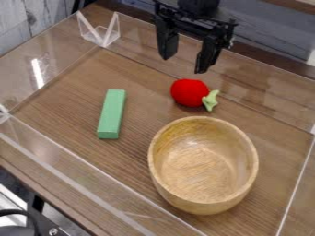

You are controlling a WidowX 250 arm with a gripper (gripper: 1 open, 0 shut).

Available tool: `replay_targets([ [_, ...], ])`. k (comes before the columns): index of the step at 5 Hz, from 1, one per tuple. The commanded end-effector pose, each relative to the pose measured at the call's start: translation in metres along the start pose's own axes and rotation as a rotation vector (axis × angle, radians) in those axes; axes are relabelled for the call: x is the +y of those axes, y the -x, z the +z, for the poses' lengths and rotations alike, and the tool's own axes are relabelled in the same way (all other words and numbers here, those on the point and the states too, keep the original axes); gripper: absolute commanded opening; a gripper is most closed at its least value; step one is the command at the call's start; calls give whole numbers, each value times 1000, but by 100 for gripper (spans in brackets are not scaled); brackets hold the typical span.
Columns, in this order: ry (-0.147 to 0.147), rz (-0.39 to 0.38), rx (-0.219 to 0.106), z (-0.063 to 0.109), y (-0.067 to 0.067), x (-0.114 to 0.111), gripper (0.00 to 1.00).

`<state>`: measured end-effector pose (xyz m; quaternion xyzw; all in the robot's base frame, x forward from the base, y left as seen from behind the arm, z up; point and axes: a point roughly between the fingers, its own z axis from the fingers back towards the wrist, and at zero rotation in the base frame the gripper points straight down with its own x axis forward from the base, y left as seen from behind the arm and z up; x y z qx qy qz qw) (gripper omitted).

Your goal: Put the green block in the brown bowl

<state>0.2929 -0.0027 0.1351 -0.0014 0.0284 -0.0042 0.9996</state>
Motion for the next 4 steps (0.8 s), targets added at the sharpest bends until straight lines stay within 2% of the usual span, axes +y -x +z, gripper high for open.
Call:
replay_targets([
  [1,0,18,36,-14,4,2,100],
  [2,-6,122,28,-22,21,27,100],
  [3,-6,211,-14,-24,38,59,100],
  [4,7,298,-49,-28,50,82,100],
])
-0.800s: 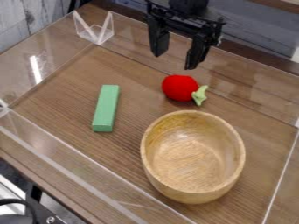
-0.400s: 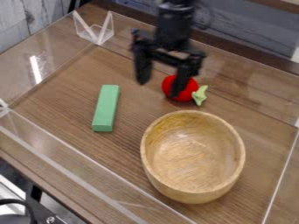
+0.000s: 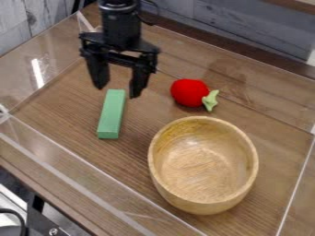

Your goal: Put the green block in the brown bowl

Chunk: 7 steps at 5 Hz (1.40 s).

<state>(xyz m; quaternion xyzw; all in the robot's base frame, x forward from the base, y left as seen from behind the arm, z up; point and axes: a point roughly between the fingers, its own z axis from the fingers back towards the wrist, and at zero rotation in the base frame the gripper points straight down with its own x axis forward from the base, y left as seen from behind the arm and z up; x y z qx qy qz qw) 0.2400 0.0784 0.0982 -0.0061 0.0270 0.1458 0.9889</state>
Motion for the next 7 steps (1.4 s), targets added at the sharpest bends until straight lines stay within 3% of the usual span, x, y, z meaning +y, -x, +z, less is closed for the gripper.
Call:
replay_targets([
  [1,7,62,-76,5,-1,6,100],
  [3,9,170,-108,-9,-7,10,100],
  [7,-19,234,-152,-29,-18,13,100],
])
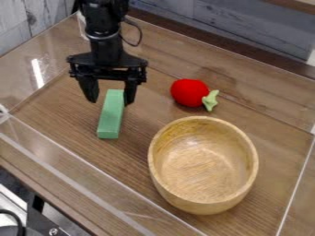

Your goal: Put the green block in the brown bowl

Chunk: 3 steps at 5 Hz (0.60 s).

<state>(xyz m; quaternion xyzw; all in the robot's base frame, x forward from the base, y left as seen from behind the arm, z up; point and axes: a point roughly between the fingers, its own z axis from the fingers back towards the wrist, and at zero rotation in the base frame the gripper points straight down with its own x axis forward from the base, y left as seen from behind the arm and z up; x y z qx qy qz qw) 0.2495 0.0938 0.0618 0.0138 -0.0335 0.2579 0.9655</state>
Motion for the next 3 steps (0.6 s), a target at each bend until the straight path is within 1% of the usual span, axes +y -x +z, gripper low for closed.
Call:
replay_targets([
  [1,-6,8,-36,5,-5,-2,100],
  [3,-12,5,-47,5,-5,-7,100],
])
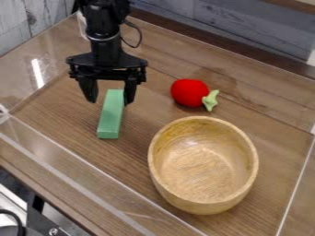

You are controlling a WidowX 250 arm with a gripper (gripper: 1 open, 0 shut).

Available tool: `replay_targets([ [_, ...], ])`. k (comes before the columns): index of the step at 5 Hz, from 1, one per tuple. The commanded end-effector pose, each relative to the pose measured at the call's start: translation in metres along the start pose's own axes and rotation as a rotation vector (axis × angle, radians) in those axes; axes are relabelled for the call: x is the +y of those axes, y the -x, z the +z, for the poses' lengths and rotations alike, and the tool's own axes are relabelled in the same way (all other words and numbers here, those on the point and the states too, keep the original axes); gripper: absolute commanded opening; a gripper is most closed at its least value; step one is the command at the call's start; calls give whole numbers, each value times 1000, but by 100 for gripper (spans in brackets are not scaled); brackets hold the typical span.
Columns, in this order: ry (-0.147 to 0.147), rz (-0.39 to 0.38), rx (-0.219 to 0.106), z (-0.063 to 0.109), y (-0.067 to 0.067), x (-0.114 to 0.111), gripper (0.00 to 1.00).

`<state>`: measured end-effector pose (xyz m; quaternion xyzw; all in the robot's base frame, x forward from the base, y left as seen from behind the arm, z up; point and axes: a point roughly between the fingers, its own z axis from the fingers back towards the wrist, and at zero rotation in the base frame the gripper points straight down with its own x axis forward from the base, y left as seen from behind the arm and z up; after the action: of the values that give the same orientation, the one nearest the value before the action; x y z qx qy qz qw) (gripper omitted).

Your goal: Put the green block in the brown bowl

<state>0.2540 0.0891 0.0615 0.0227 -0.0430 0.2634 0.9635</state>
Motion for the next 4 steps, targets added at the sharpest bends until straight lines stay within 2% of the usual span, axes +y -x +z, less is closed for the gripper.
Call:
replay_targets([
  [1,0,-9,-29,6,-3,-3,100],
  [4,-5,-24,-47,8,-2,-9,100],
])
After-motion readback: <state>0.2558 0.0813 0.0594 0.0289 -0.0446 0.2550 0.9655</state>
